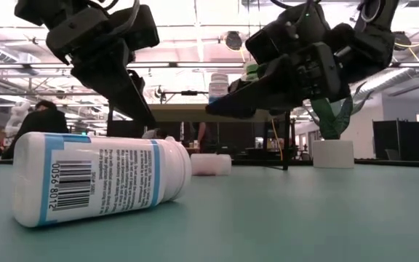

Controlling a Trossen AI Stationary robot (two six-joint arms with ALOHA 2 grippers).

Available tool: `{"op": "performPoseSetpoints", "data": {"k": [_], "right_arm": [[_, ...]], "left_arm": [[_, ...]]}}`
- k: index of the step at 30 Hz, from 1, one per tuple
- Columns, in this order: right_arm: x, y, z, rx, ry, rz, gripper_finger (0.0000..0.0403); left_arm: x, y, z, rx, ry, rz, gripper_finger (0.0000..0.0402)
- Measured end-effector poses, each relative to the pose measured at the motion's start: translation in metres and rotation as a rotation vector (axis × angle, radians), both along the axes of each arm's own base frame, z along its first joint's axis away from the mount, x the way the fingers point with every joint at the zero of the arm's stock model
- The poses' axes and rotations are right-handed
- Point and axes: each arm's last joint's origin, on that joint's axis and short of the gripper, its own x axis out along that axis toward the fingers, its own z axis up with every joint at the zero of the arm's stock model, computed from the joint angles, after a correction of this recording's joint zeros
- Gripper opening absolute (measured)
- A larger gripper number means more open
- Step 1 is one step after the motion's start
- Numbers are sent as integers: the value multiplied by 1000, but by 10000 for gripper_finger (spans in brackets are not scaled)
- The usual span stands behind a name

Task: Pick and place medicine bottles onto shelf by color
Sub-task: Put the blue white medicine bottle on the shelf

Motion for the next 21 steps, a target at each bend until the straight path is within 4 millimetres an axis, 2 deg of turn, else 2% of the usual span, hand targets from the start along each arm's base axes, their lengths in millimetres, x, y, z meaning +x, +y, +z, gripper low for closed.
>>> {"op": "performPoseSetpoints", "data": {"k": [5, 10, 15, 21], "right_arm": [[18, -1, 7, 63, -12, 63, 257], [28, 28, 10, 115, 10, 137, 258], [39, 54, 9, 102, 3, 162, 258], [57, 76, -7, 163, 97, 174, 258]], "left_arm": [[1, 4, 0, -55, 2, 70, 351], [0, 1, 0, -110, 1, 117, 351], [-5, -7, -2, -84, 35, 57, 351], [-8, -15, -3, -80, 45, 27, 351]]}}
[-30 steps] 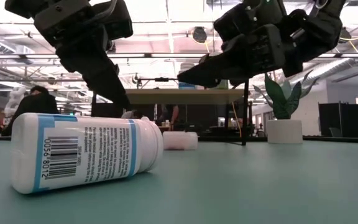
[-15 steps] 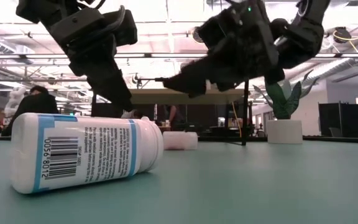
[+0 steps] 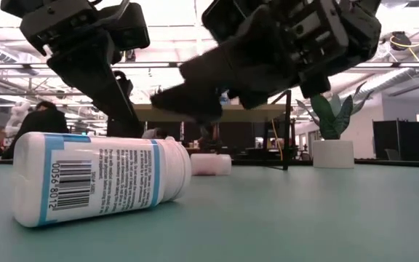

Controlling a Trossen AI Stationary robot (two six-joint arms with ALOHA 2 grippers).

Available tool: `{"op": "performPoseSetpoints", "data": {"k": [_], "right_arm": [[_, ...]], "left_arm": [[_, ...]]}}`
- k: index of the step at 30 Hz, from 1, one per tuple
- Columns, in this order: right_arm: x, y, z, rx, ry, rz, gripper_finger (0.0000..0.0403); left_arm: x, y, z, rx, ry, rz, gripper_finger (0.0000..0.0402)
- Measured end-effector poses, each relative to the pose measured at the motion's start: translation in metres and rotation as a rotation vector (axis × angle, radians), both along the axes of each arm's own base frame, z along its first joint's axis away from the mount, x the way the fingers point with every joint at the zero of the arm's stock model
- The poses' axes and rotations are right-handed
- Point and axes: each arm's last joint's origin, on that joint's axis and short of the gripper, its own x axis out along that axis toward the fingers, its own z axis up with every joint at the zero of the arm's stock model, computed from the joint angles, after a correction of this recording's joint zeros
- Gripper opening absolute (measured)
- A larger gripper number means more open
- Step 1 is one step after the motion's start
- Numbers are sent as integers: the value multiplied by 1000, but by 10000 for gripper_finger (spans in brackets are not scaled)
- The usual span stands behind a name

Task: Pick and place medicine bottles onto shelf by color
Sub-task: Put the blue white medicine bottle on the shelf

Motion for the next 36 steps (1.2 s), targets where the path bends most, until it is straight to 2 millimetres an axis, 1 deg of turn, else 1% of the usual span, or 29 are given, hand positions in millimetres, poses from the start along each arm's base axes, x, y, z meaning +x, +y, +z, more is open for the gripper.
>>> {"op": "performPoseSetpoints", "data": {"k": [4, 7, 11, 17, 22, 26, 31, 36], "right_arm": [[5, 17, -16, 22, 55, 17, 258], [7, 28, -28, 8, 78, -7, 258], [7, 35, -38, -35, 81, -71, 258], [6, 39, -38, -30, 86, -71, 258], [3, 46, -39, -38, 89, -49, 253], [3, 47, -39, -90, 63, -73, 235], [2, 47, -42, -136, 64, -62, 204], [2, 45, -43, -196, 52, -93, 178]], "left_arm": [[-2, -6, 0, -31, 0, 18, 351], [-3, -12, 2, -36, -26, 31, 351], [-5, -23, 4, -3, -81, 58, 351], [-13, -39, 4, -28, -89, 59, 351], [-19, -49, 4, -41, -91, 46, 351], [-21, -52, 4, -30, -99, 45, 351], [-21, -52, 4, -23, -105, 55, 351], [-21, -52, 4, -30, -105, 64, 351]]}}
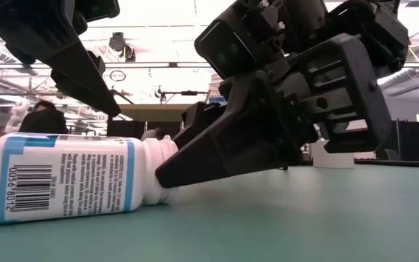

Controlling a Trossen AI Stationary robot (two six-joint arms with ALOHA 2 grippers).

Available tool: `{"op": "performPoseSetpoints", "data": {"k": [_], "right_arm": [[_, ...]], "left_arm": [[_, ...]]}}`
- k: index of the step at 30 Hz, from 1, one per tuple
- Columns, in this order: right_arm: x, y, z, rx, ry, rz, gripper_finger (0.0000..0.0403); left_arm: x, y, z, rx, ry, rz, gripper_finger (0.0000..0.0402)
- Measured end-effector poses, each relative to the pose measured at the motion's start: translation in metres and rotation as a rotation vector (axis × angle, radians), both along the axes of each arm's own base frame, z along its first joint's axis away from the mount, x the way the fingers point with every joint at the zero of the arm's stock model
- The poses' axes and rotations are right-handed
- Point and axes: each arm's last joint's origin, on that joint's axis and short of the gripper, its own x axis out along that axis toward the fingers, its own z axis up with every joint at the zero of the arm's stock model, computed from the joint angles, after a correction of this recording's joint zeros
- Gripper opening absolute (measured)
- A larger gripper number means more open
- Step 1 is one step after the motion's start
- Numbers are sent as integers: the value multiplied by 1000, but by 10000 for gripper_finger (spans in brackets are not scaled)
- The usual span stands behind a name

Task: Pick and place medicine bottles onto shelf by color
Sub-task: Put the blue white medicine bottle on the shelf

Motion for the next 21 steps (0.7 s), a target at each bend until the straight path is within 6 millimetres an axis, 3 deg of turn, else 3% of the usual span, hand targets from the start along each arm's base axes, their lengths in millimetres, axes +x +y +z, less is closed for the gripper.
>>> {"op": "performPoseSetpoints", "data": {"k": [6, 11, 16, 21], "right_arm": [[-1, 0, 6, -87, -27, 3, 177], [-10, 3, 26, -312, -43, -48, 177], [-15, 6, 47, -473, -111, -34, 175], [-17, 6, 63, -539, -160, -16, 178]], "left_arm": [[-1, -3, 0, -30, 6, -2, 351], [-1, -9, 3, -64, -30, -34, 351], [15, -12, 11, -137, -172, -99, 351], [32, -6, -6, -201, -159, -115, 351]]}}
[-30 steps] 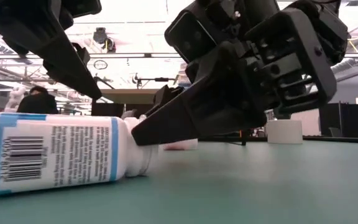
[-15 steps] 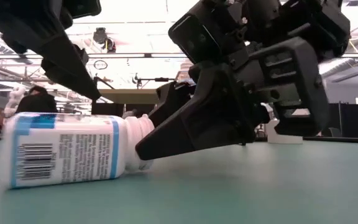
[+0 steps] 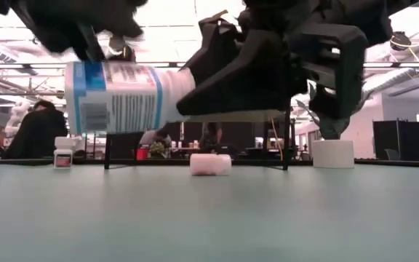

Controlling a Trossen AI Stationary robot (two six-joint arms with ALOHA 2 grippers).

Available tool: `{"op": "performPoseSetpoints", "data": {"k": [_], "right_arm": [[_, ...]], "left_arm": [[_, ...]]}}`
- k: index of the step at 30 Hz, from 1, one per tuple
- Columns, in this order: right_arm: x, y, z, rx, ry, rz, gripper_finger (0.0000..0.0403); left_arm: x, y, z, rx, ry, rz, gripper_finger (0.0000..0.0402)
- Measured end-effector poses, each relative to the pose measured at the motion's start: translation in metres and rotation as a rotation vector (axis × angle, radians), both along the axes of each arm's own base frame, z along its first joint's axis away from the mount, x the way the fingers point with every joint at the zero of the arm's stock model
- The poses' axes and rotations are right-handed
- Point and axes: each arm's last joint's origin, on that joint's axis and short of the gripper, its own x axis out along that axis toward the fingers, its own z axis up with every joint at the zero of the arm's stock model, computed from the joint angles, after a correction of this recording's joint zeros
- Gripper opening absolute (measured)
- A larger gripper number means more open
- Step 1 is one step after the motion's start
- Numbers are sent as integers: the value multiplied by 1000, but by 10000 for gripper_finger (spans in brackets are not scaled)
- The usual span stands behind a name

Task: Pick and place medicine bottles onto shelf by color
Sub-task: Put the blue white medicine bottle on the shelf

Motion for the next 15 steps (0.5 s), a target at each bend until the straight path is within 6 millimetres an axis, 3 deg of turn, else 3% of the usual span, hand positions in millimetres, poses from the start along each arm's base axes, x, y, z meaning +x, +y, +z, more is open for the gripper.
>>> {"op": "performPoseSetpoints", "data": {"k": [5, 11, 15], "right_arm": [[-3, 3, 4, -70, -6, -4, 177], [-5, 6, 3, -136, -21, -3, 177], [-5, 6, 4, -134, -23, -5, 177]], "left_arm": [[9, 11, -21, -35, 100, 21, 351], [12, 13, -25, -32, 106, -22, 349], [11, 8, -24, -14, 84, -60, 306]]}}
